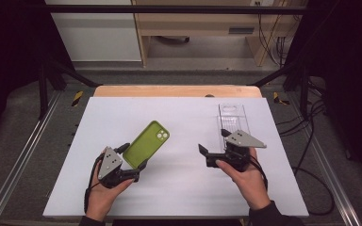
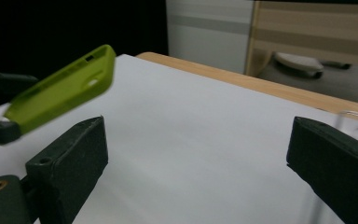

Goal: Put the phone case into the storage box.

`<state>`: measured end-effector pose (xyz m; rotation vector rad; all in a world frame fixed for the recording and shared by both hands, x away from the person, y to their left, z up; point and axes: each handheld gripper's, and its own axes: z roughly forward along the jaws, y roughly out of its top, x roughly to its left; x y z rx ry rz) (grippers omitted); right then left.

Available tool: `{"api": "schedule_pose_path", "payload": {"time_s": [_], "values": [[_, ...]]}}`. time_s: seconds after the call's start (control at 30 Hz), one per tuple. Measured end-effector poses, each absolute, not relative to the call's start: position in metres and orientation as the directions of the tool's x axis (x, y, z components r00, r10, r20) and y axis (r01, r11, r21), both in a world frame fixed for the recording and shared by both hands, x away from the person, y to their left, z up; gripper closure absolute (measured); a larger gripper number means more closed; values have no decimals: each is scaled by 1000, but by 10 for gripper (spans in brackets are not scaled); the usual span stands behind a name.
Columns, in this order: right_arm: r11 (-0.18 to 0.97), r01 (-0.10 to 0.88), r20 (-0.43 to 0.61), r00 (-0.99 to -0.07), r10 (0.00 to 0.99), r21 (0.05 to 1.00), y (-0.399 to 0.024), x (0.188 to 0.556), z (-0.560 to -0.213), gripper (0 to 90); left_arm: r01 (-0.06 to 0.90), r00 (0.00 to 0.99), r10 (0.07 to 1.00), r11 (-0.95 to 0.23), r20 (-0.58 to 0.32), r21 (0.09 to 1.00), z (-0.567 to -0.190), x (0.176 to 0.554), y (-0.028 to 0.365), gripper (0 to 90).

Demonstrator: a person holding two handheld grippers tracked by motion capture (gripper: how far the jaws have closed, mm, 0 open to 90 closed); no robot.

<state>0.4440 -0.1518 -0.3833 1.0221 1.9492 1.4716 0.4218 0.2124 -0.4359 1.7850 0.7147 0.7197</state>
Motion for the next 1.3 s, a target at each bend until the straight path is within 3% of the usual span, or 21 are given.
{"api": "schedule_pose_path", "payload": {"time_s": [0.47, 1.3], "values": [[136, 307, 107, -659, 744, 942, -103, 469, -376, 46, 80, 631, 754, -301, 185, 950, -428, 416, 209, 162], [150, 336, 142, -703, 696, 930, -71, 473, -388, 80, 66, 639, 739, -327, 211, 943, -428, 413, 200, 162]]}}
